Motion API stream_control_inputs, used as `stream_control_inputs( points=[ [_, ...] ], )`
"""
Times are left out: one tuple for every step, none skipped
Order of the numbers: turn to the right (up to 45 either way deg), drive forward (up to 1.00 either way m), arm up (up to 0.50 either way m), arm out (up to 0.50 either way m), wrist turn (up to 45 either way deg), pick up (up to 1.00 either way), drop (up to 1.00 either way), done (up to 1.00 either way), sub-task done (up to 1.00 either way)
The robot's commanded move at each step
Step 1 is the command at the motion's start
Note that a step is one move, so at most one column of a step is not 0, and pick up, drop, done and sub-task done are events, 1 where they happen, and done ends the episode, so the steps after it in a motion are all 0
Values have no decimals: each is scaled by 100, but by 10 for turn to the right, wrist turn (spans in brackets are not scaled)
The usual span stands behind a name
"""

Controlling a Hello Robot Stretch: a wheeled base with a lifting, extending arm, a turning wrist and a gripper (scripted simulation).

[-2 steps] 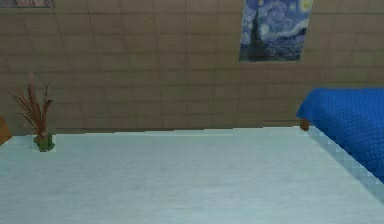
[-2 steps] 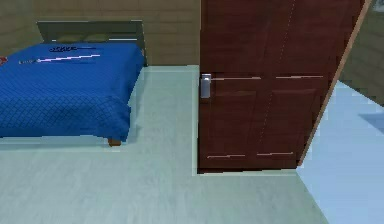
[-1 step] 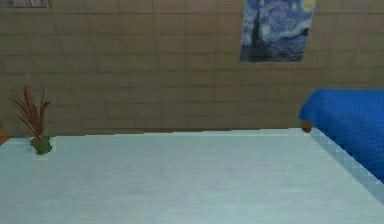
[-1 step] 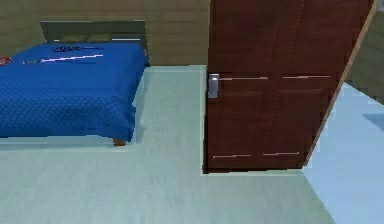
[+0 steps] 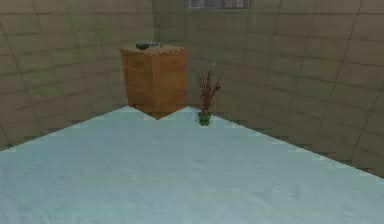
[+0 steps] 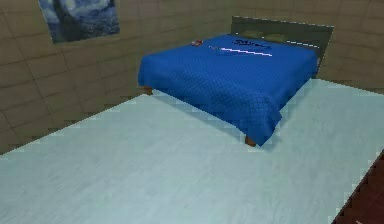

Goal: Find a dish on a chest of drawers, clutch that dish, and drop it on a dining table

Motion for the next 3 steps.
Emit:
stream_control_inputs(
  points=[
    [0,35,0,0,0,0,0,0,0],
    [-180,0,0,0,0,0,0,0,0],
    [0,100,0,0,0,0,0,0,0]
  ],
)
